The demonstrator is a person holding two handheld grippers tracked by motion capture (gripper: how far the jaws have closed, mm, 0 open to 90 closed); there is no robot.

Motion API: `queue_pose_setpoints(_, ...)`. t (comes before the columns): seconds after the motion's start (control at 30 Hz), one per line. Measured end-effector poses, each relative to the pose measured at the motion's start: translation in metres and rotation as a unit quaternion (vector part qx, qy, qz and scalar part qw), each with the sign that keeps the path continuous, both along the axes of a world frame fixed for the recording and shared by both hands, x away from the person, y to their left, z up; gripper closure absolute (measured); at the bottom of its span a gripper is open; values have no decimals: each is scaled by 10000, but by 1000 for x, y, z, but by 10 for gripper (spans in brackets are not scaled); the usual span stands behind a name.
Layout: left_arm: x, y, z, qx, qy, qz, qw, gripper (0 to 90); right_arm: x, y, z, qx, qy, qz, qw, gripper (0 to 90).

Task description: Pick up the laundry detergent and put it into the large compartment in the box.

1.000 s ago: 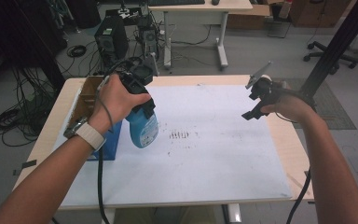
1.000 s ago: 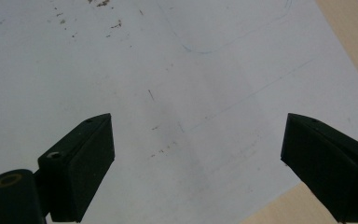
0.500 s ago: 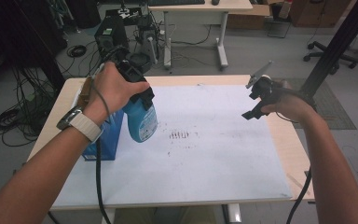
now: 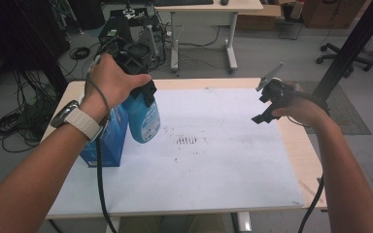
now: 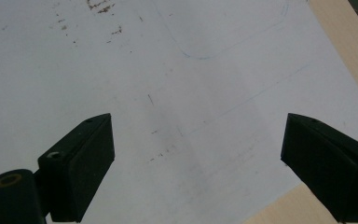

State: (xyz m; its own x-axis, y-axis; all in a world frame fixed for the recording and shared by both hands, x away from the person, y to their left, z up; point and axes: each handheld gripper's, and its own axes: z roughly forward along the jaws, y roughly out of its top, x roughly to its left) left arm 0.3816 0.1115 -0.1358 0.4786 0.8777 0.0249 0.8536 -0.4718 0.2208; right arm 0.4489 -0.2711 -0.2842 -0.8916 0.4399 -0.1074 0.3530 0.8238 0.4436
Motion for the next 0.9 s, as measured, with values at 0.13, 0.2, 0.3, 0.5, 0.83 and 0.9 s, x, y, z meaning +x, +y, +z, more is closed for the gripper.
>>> queue_pose_setpoints(0.13, -1, 2, 5, 5, -45, 73, 10000, 372, 0, 1, 0, -19, -7, 29, 10000, 98)
queue_pose_setpoints(0.2, 0, 4, 9, 18, -40, 98, 9999, 372, 0, 1, 0, -26, 0, 24, 10000, 98)
queue_pose_setpoints(0.3, 0, 6, 12, -11, -32, 162, 9999, 372, 0, 1, 0, -19, -7, 36, 10000, 98)
queue_pose_setpoints(0.5, 1, 13, 19, -16, -9, 312, 9995, 372, 1, 2, 0, 0, -11, 52, 10000, 98)
queue_pose_setpoints(0.83, 3, 22, 34, -36, -82, 586, 9982, 372, 1, 3, 2, 13, -42, 67, 10000, 98)
queue_pose_setpoints(0.9, 3, 25, 36, -45, -74, 613, 9981, 372, 1, 4, 2, 7, -40, 63, 10000, 98)
